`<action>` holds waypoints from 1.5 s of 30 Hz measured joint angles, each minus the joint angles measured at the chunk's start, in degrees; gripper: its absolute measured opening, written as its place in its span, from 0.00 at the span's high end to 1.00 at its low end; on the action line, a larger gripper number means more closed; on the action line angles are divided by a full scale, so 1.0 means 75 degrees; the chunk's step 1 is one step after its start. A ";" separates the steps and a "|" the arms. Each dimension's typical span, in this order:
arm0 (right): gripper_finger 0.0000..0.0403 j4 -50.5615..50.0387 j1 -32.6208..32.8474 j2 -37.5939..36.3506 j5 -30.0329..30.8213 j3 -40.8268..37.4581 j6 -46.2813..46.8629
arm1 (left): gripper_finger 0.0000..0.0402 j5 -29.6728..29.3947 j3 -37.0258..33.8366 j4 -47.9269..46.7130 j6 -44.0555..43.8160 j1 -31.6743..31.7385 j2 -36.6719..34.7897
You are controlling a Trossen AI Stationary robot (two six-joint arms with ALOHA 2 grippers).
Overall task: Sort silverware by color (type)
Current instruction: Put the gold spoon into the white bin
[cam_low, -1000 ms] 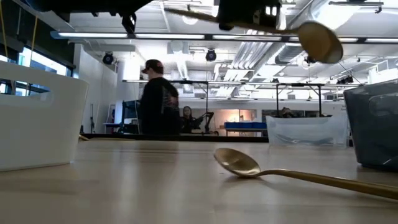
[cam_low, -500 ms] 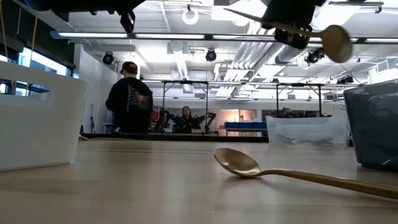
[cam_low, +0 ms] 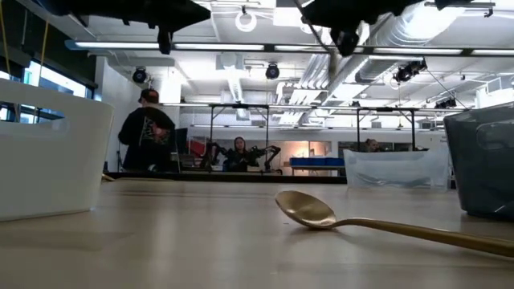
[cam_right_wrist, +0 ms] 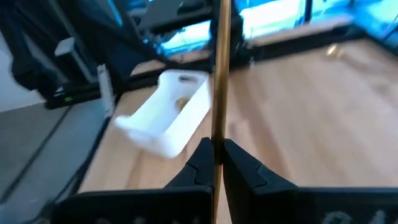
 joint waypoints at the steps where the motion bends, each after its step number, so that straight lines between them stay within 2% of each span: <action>1: 1.00 0.0046 -0.0148 0.0051 -0.0053 0.0120 -0.0172 | 1.00 -0.0008 0.0000 0.0023 0.0043 -0.0100 0.0095; 11: 1.00 0.0680 -0.1279 0.0504 -0.0891 0.0881 -0.0614 | 1.00 -0.0002 0.0000 0.1084 0.0728 -0.0449 0.0627; 15: 1.00 0.1201 -0.1481 0.0648 -0.1001 0.0892 -0.0453 | 1.00 0.0364 0.0000 0.1265 0.0998 -0.0446 0.0648; 45: 1.00 0.1379 -0.1489 0.0669 -0.1053 0.0898 -0.0363 | 1.00 0.0680 0.0000 0.1246 0.0871 -0.0443 0.0648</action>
